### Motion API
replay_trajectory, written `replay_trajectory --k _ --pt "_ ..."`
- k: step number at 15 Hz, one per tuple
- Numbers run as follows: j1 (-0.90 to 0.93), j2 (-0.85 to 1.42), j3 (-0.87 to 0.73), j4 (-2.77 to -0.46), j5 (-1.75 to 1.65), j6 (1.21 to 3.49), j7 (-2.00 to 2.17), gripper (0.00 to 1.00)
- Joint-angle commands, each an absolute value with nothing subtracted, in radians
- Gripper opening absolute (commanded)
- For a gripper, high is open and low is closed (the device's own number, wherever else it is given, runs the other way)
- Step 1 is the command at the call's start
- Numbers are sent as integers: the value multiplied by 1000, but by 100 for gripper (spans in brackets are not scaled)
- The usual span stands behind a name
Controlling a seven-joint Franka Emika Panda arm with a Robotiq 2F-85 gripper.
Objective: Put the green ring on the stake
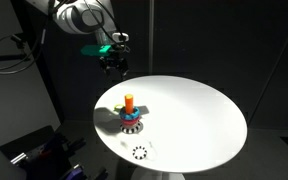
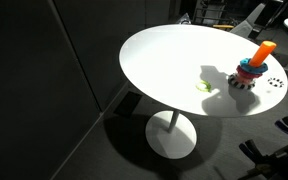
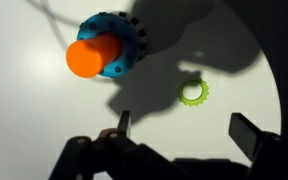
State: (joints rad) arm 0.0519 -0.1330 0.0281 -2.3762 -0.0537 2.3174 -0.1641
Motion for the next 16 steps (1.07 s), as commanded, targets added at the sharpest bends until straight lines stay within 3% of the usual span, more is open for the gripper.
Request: replay_trajectory --k 1,16 --pt "51 -132 30 -2376 -53 2315 -164 100" --pt "63 6 50 -2385 -39 2394 -177 100"
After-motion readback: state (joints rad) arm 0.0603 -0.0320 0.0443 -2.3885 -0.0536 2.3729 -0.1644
